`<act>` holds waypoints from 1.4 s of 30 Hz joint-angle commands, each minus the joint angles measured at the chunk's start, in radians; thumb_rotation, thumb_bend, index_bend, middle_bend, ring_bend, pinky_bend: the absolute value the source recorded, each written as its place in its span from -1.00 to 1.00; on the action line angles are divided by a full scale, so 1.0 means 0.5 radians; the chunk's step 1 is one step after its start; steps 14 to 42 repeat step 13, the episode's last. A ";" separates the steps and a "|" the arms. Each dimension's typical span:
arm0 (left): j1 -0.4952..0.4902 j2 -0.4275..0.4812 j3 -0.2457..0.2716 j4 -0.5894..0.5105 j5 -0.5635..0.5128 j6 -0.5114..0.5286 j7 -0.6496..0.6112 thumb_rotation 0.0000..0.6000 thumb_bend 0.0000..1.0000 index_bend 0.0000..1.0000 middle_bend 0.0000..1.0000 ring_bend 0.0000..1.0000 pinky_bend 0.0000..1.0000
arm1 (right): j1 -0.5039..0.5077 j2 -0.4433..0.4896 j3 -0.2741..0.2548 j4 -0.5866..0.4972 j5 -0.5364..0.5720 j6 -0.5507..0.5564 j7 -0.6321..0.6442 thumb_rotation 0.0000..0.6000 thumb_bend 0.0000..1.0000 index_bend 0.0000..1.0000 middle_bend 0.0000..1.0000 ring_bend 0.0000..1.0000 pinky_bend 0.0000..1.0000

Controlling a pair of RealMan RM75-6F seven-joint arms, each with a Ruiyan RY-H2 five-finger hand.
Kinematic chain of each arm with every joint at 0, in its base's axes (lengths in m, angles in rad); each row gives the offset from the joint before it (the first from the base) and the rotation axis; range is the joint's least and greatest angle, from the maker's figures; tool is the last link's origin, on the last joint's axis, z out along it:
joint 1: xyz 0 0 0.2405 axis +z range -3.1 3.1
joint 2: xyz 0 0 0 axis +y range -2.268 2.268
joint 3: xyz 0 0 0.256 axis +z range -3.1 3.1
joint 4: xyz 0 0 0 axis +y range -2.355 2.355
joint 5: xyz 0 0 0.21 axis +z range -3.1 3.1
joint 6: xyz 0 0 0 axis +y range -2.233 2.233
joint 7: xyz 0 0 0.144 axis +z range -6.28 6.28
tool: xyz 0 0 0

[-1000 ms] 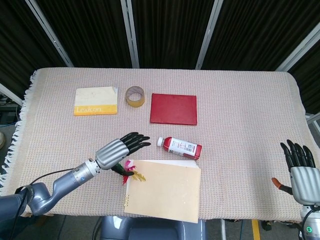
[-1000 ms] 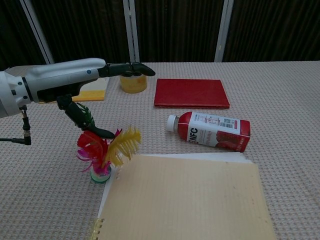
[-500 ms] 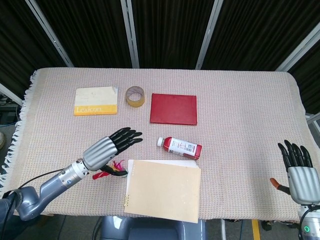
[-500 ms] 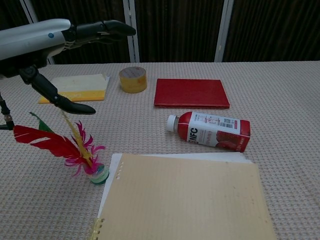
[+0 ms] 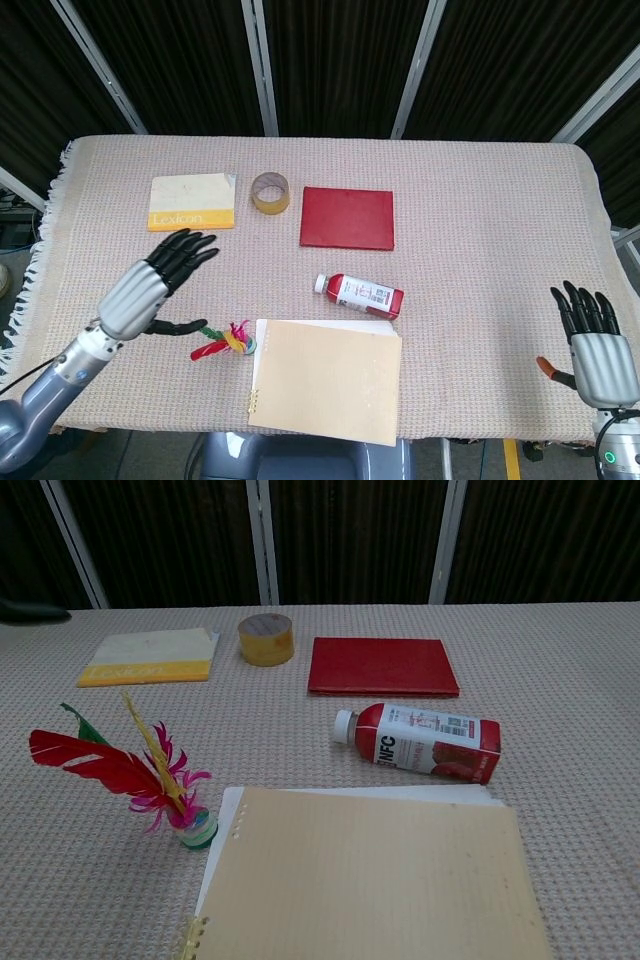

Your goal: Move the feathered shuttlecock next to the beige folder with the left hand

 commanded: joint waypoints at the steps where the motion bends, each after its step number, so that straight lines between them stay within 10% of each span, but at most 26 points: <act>1: 0.451 0.241 0.121 -0.268 -0.317 0.263 0.613 0.89 -0.69 -1.00 -1.00 -1.00 -1.00 | 0.000 0.011 0.002 0.007 0.018 -0.014 0.028 1.00 -0.83 -1.00 -1.00 -1.00 -1.00; 10: 0.953 -0.110 0.113 -0.160 -0.637 0.636 1.186 0.90 -0.70 -1.00 -1.00 -1.00 -1.00 | 0.023 0.032 -0.008 -0.007 0.033 -0.083 0.058 1.00 -0.83 -1.00 -1.00 -1.00 -1.00; 42: 0.954 -0.149 0.053 -0.106 -0.628 0.635 1.201 0.90 -0.69 -1.00 -1.00 -1.00 -1.00 | 0.024 0.031 -0.012 -0.011 0.019 -0.080 0.052 1.00 -0.83 -1.00 -1.00 -1.00 -1.00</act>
